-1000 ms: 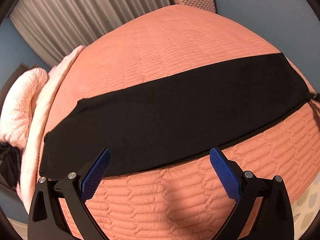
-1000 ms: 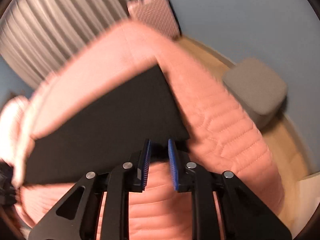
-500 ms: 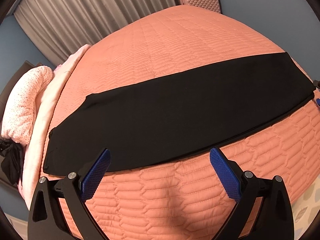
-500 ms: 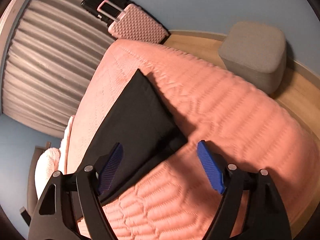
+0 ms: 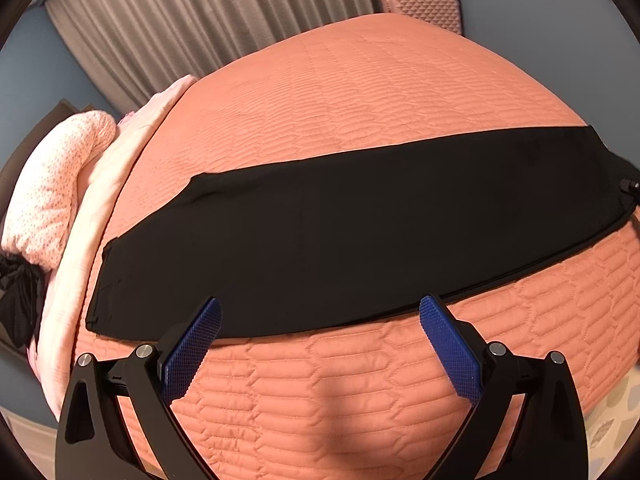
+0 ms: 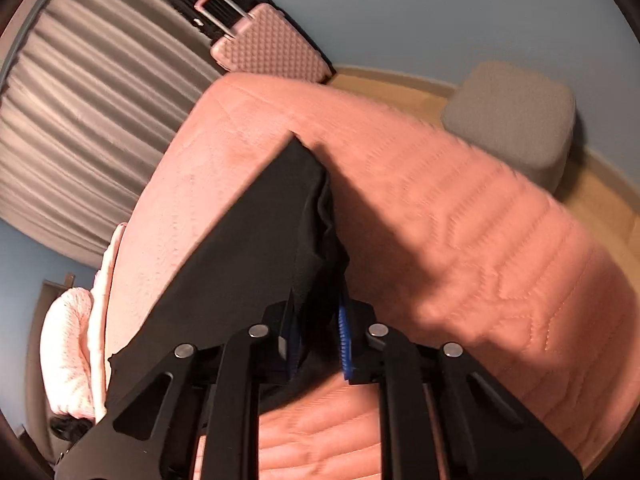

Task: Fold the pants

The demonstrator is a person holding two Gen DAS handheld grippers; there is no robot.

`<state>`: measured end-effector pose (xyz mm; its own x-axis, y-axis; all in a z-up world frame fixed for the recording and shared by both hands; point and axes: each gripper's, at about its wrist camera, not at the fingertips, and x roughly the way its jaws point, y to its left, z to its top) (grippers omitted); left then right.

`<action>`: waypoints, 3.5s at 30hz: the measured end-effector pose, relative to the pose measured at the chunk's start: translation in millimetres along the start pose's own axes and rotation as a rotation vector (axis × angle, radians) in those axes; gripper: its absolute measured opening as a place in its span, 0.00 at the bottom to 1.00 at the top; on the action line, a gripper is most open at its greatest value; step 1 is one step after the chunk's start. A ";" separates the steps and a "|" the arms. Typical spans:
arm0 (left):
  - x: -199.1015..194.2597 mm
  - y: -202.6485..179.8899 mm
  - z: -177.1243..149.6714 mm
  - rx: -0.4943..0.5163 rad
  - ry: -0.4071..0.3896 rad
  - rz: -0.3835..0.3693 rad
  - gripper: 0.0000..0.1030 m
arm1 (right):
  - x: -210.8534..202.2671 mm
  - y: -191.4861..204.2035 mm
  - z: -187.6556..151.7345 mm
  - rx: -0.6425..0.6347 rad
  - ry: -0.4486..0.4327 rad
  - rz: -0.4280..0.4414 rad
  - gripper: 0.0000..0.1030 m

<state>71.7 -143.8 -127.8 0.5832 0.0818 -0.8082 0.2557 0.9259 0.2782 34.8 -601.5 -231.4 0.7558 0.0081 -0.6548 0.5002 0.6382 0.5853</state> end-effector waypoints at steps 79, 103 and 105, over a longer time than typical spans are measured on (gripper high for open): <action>172.9 420.6 -121.0 -0.878 0.021 -0.143 0.95 | 46.4 429.2 -293.5 -1.042 0.304 0.238 0.76; -12.0 169.9 67.8 -0.241 -0.312 -0.242 0.14 | -64.9 255.8 -174.8 -0.674 0.127 0.063 0.78; -7.2 114.3 72.8 -0.196 -0.261 -0.313 0.14 | -67.4 236.0 -168.4 -0.630 0.133 0.060 0.78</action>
<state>152.9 -65.5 -52.4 0.6825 -0.2857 -0.6728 0.3142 0.9457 -0.0829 30.8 -321.9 -129.7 0.6959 0.1275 -0.7067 0.0838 0.9630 0.2562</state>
